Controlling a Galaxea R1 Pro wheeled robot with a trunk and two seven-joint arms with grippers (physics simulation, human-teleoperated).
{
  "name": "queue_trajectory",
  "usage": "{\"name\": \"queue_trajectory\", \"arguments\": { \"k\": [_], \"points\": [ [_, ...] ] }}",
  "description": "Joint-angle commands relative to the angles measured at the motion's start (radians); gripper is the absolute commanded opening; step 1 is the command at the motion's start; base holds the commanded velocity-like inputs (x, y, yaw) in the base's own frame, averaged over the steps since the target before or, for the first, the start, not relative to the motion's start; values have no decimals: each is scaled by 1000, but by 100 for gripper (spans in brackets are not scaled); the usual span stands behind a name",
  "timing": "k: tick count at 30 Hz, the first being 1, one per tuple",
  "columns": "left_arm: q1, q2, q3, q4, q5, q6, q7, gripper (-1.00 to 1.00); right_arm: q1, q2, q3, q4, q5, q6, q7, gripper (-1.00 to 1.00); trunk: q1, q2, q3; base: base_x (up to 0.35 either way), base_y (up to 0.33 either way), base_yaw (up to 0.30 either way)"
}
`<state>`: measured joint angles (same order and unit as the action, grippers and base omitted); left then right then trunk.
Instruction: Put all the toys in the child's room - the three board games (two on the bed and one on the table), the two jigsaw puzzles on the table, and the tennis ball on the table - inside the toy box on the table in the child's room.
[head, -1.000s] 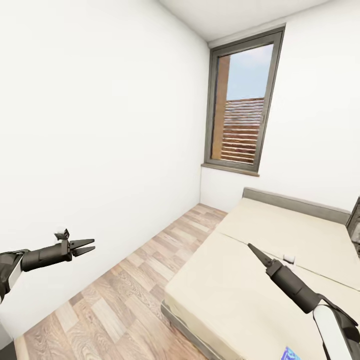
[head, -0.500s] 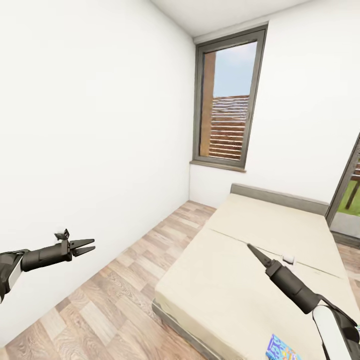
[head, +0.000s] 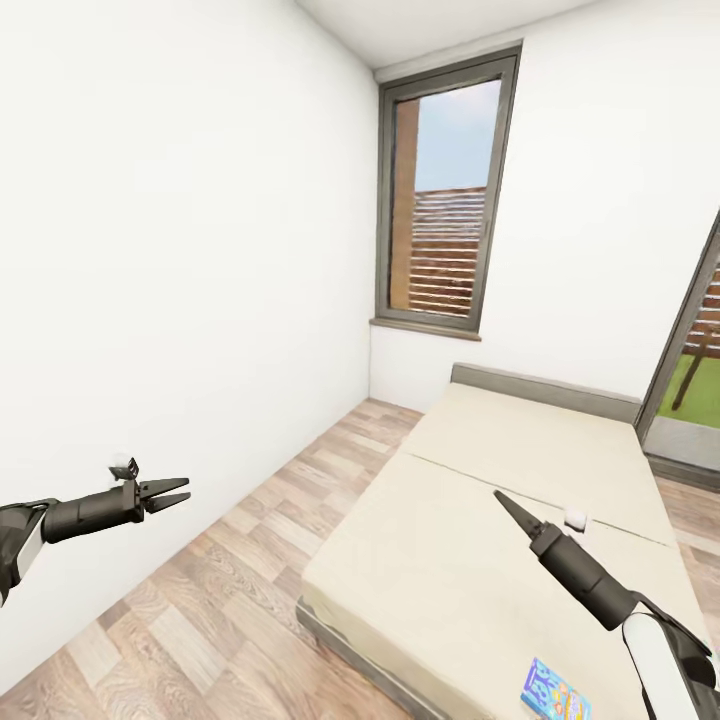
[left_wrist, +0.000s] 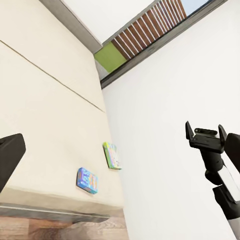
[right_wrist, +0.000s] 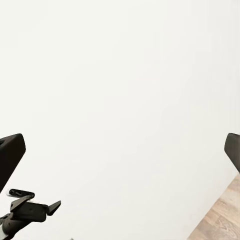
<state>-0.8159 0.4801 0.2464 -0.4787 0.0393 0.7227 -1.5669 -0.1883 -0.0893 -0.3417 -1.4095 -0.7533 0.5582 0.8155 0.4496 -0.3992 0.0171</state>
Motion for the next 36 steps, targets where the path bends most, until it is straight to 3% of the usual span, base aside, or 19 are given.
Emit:
{"name": "queue_trajectory", "arguments": {
  "k": [1, 36],
  "points": [
    [0, 0, 1, 0, -1, 11, -4, 100, 0, 0, -1, 1, -7, 8, 1, 100, 0, -1, -1, 0, 0, -65],
    [0, -1, -1, 0, -3, 11, -4, 100, -2, -1, 0, 15, -8, 11, 0, 100, 0, -1, -44, 0, 0, -151]
  ]
}}
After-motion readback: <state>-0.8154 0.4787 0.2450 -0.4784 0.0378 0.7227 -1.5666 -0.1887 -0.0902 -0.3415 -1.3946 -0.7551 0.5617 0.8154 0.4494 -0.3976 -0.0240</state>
